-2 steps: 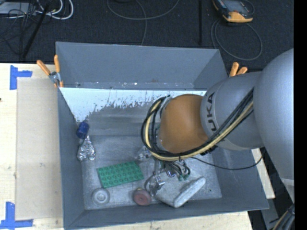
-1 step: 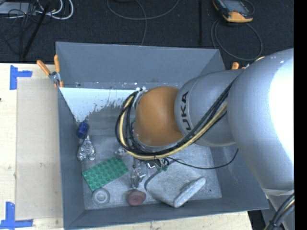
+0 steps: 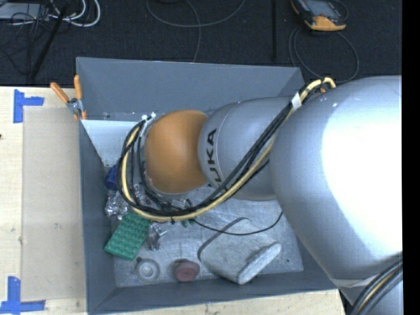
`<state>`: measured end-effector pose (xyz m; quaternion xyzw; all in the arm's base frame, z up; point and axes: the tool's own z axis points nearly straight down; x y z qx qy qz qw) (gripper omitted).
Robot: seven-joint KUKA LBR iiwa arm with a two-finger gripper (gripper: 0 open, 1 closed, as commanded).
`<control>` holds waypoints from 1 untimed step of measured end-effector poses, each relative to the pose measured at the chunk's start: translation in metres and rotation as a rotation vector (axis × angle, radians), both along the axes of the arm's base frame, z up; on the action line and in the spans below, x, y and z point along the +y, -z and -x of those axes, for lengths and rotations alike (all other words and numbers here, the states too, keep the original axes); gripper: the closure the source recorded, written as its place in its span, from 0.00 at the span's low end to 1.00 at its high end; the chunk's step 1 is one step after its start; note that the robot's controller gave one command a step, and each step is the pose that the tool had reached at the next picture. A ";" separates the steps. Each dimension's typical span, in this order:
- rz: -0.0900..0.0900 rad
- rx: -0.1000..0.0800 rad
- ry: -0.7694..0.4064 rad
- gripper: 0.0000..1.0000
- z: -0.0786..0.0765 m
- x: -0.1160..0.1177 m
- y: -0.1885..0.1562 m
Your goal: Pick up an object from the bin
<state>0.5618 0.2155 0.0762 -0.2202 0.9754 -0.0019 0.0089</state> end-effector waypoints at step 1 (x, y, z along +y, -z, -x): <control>0.006 0.007 -0.110 0.00 -0.009 0.020 0.001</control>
Offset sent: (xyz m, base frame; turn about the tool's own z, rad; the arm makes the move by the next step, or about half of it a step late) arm 0.0035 0.0243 -0.0062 -0.1160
